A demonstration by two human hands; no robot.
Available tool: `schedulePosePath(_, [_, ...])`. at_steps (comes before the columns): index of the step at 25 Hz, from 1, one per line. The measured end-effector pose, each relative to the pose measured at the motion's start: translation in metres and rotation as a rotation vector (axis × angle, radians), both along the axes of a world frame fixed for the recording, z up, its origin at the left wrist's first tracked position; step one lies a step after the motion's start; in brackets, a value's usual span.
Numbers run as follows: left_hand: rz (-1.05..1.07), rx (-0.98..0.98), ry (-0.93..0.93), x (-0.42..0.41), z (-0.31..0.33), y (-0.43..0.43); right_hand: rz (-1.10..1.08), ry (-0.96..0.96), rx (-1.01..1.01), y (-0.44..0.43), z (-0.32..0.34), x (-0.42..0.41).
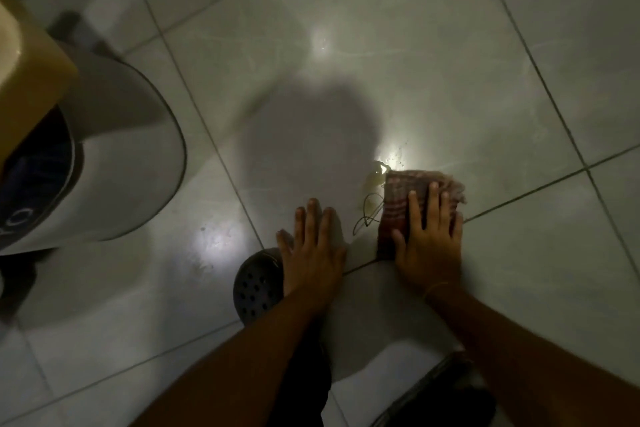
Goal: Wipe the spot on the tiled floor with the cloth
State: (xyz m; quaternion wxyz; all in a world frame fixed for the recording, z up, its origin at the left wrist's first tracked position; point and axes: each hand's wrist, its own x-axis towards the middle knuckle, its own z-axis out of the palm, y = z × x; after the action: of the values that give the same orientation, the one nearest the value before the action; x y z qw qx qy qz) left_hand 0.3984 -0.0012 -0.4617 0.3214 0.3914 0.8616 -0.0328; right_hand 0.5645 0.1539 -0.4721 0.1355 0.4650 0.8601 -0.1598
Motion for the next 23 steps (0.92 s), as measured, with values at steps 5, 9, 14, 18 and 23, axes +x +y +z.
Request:
schedulePosePath(5, [-0.05, 0.042, -0.091, -0.009, -0.012, -0.009, -0.006, 0.094, 0.054, 0.078, -0.019, -0.038])
schedulePosePath(9, [0.035, 0.108, -0.159, -0.015, -0.005, -0.011, 0.105, 0.023, -0.004, 0.007, -0.006, 0.007])
schedulePosePath(14, [0.098, 0.182, -0.162, -0.022, 0.003, -0.011, 0.12, 0.031, -0.101, -0.059, -0.003, -0.034])
schedulePosePath(18, [0.078, 0.156, -0.117, -0.019, -0.001, -0.008, 0.208, 0.037, -0.049, -0.049, -0.008, -0.072])
schedulePosePath(23, [0.113, 0.176, -0.138, -0.014, -0.001, -0.009, 0.16, -0.027, -0.101, -0.059, 0.008, 0.026])
